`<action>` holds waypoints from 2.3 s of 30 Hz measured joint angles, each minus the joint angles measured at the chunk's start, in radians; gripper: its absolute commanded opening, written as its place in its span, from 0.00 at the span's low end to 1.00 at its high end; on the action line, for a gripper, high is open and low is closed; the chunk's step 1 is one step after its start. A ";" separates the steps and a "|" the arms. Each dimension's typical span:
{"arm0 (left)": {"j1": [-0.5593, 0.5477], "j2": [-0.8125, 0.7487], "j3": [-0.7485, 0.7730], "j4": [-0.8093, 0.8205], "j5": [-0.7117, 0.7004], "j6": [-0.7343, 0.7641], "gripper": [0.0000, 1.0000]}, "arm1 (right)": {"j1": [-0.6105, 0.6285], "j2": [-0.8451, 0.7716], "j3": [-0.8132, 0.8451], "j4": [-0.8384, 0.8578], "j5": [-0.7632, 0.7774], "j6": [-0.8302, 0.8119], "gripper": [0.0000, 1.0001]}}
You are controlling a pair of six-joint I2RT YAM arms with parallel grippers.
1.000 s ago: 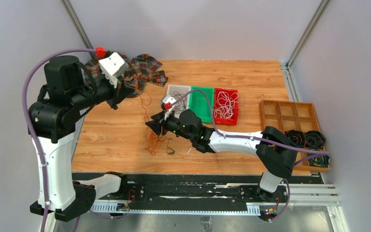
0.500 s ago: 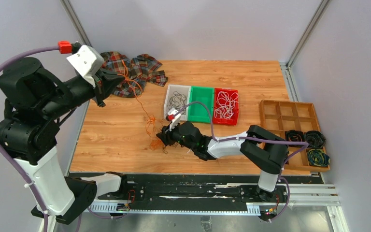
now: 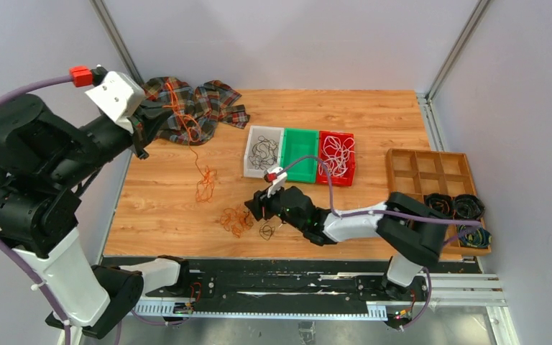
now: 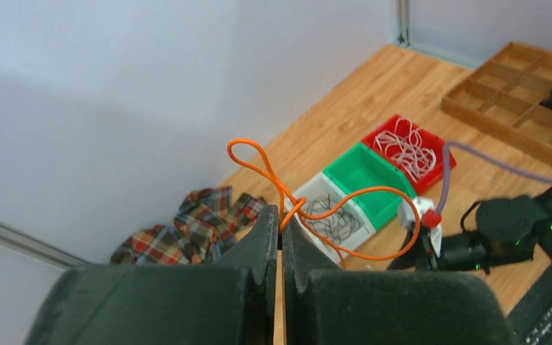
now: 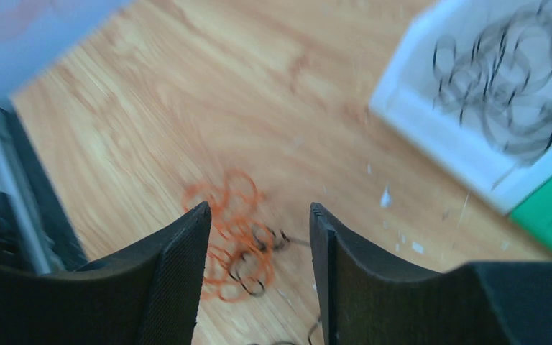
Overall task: Untangle the cables
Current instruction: Untie the cable.
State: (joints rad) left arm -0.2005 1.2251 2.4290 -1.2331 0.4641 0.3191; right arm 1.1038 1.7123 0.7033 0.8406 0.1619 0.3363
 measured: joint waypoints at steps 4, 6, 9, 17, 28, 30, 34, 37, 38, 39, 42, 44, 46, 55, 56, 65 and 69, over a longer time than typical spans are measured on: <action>0.000 -0.020 -0.105 -0.007 0.010 0.019 0.00 | 0.000 -0.158 0.056 -0.039 -0.021 -0.048 0.59; 0.000 -0.020 -0.122 -0.009 0.015 0.026 0.00 | 0.000 -0.210 0.106 -0.049 -0.047 -0.072 0.59; 0.000 -0.018 -0.140 -0.012 0.023 0.031 0.00 | 0.002 -0.272 0.157 -0.053 -0.102 -0.110 0.59; 0.000 -0.035 -0.145 -0.011 0.052 0.036 0.00 | 0.011 -0.256 0.277 -0.150 -0.261 -0.184 0.56; 0.000 -0.048 -0.140 -0.011 0.076 0.036 0.00 | 0.013 -0.236 0.315 -0.222 -0.354 -0.194 0.25; 0.000 -0.048 -0.139 -0.011 0.076 0.036 0.00 | 0.013 -0.228 0.321 -0.227 -0.357 -0.193 0.18; 0.000 -0.048 -0.135 -0.011 0.076 0.037 0.00 | 0.013 -0.208 0.343 -0.237 -0.364 -0.186 0.02; 0.000 -0.048 -0.132 -0.011 0.077 0.037 0.00 | 0.013 -0.203 0.351 -0.242 -0.363 -0.185 0.00; 0.000 -0.048 -0.132 -0.011 0.077 0.037 0.00 | 0.013 -0.203 0.352 -0.245 -0.362 -0.185 0.00; 0.000 -0.048 -0.132 -0.011 0.077 0.038 0.00 | 0.013 -0.203 0.352 -0.249 -0.359 -0.185 0.00; 0.000 -0.048 -0.133 -0.011 0.077 0.044 0.00 | 0.013 -0.203 0.352 -0.263 -0.340 -0.185 0.24; 0.000 -0.048 -0.133 -0.011 0.077 0.046 0.00 | 0.013 -0.206 0.351 -0.274 -0.333 -0.188 0.39; 0.000 -0.048 -0.133 -0.011 0.077 0.047 0.00 | 0.013 -0.215 0.343 -0.280 -0.333 -0.193 0.43; 0.000 -0.048 -0.133 -0.011 0.079 0.047 0.00 | 0.013 -0.272 0.320 -0.316 -0.347 -0.208 0.43; 0.000 -0.048 -0.133 -0.011 0.079 0.048 0.00 | 0.013 -0.281 0.319 -0.328 -0.346 -0.212 0.43; 0.000 -0.048 -0.133 -0.011 0.079 0.048 0.00 | 0.008 -0.378 0.299 -0.373 -0.375 -0.232 0.46; 0.000 -0.048 -0.133 -0.011 0.080 0.048 0.00 | 0.001 -0.363 0.301 -0.367 -0.443 -0.220 0.45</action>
State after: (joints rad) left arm -0.2005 1.1770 2.2963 -1.2442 0.5446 0.3676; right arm 1.1049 1.3491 1.0042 0.4732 -0.2813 0.1158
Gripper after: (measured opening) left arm 0.019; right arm 0.456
